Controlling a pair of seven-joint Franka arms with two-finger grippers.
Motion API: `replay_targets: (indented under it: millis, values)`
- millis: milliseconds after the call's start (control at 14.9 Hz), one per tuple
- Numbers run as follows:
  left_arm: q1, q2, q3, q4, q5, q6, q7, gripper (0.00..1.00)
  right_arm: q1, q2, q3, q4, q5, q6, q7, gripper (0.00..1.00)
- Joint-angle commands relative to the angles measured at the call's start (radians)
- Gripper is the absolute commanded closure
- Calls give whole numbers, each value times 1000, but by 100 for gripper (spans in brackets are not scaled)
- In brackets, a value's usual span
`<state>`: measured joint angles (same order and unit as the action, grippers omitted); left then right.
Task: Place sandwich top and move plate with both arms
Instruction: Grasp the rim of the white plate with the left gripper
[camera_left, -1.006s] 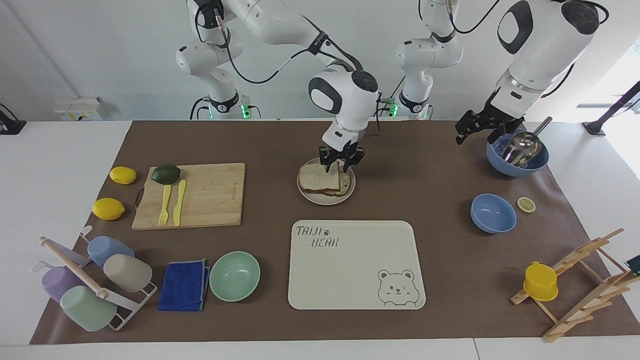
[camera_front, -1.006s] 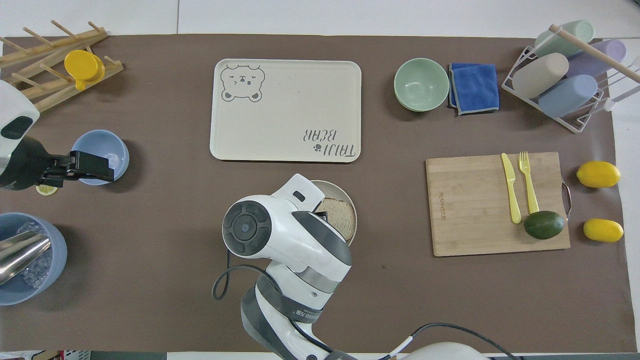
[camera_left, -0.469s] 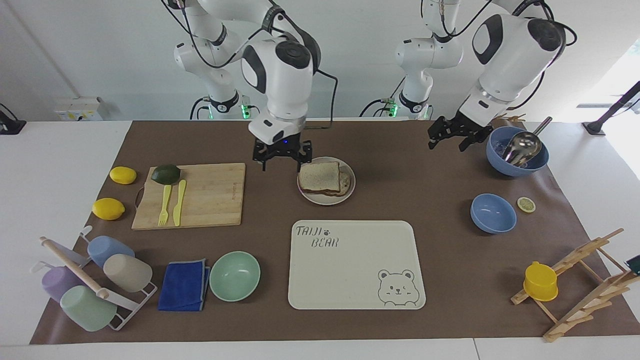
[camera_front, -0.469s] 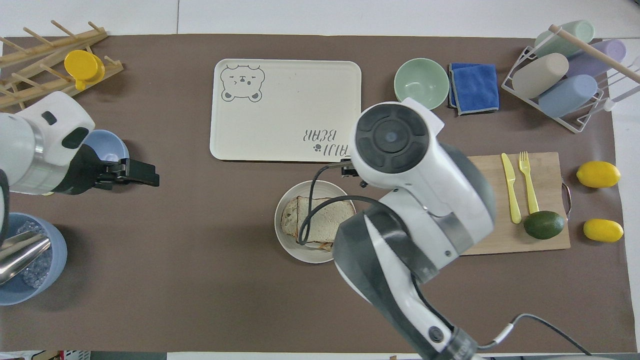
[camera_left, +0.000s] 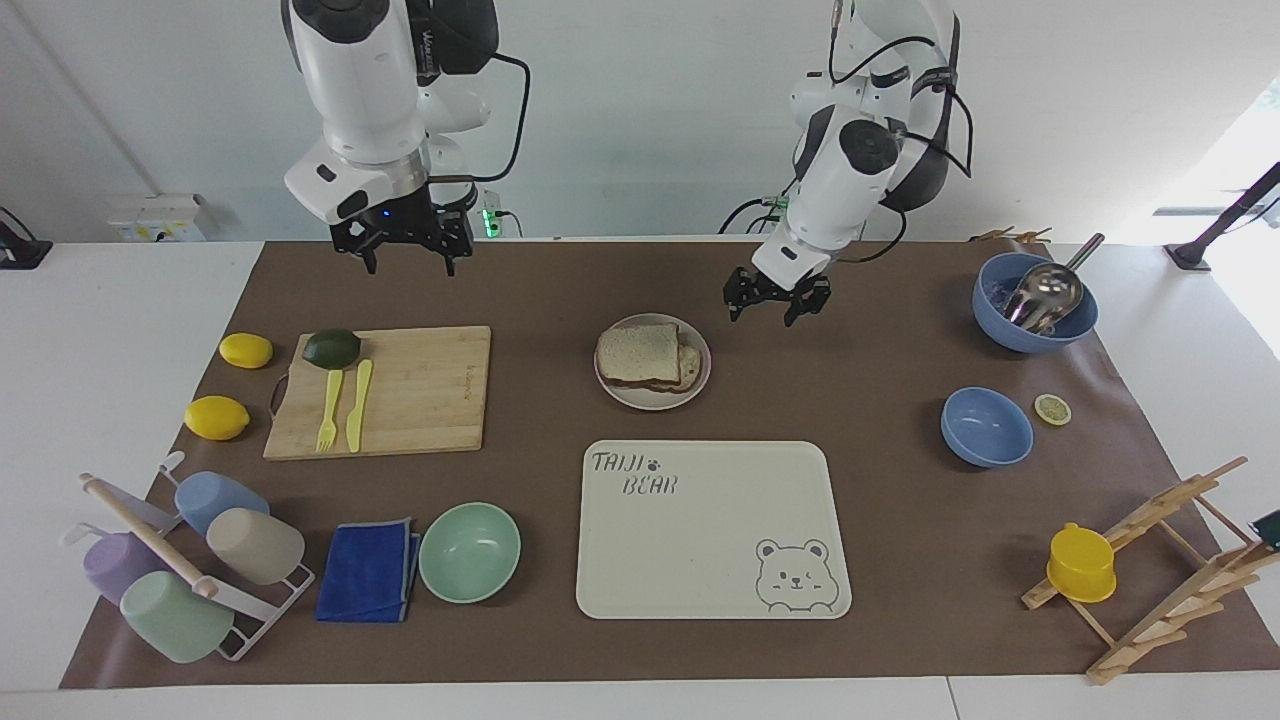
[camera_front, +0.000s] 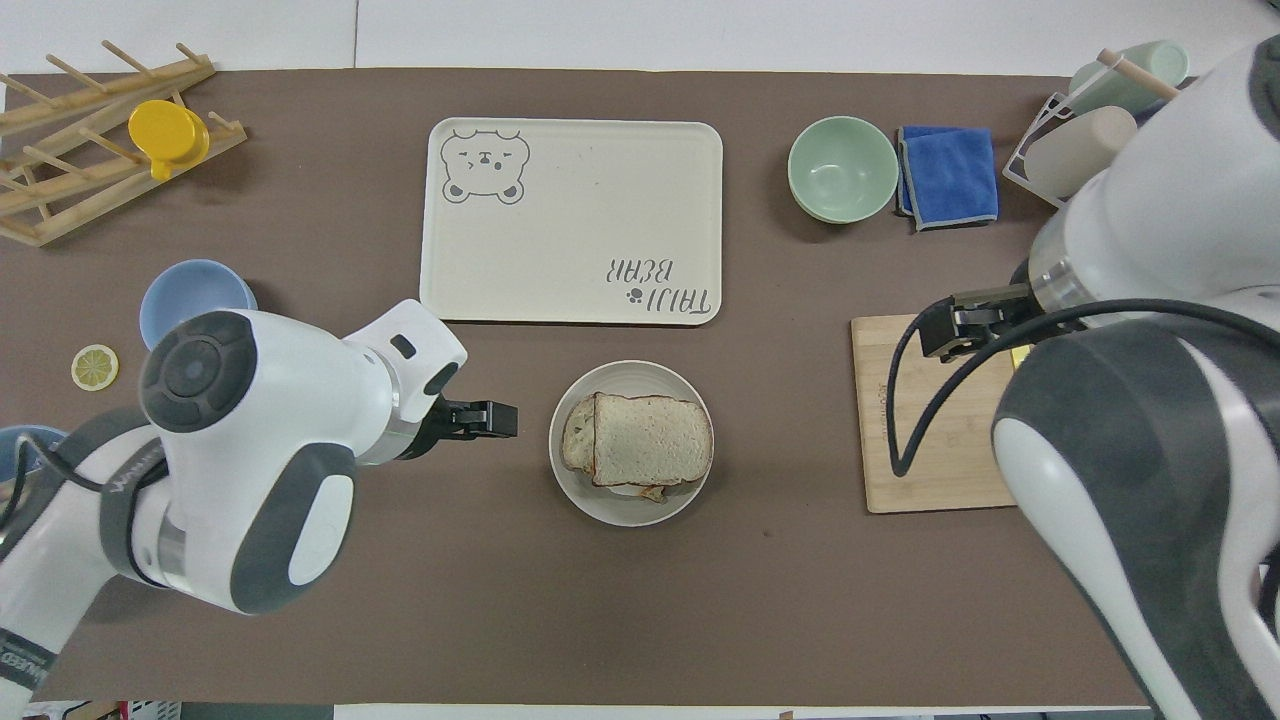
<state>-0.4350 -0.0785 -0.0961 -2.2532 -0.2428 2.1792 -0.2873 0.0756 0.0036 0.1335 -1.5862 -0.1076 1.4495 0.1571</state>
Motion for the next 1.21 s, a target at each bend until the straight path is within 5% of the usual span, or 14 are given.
replay_targets:
  millis: [0,335,872,1140]
  values:
    - [-56,43,16,-68,-53,135,-4,20,-101,-10,12,-40,29,12,-118,0]
    - [-83,108,16,-88,-111,244,-24,31,-122,41,9,23,49,-18,-168,0]
    - [-113,147,16,-88,-151,298,-41,43,-33,-22,-77,-61,49,-41,-168,0]
    - [-122,178,16,-86,-154,344,-47,54,-45,10,-87,-11,55,-34,-163,0]
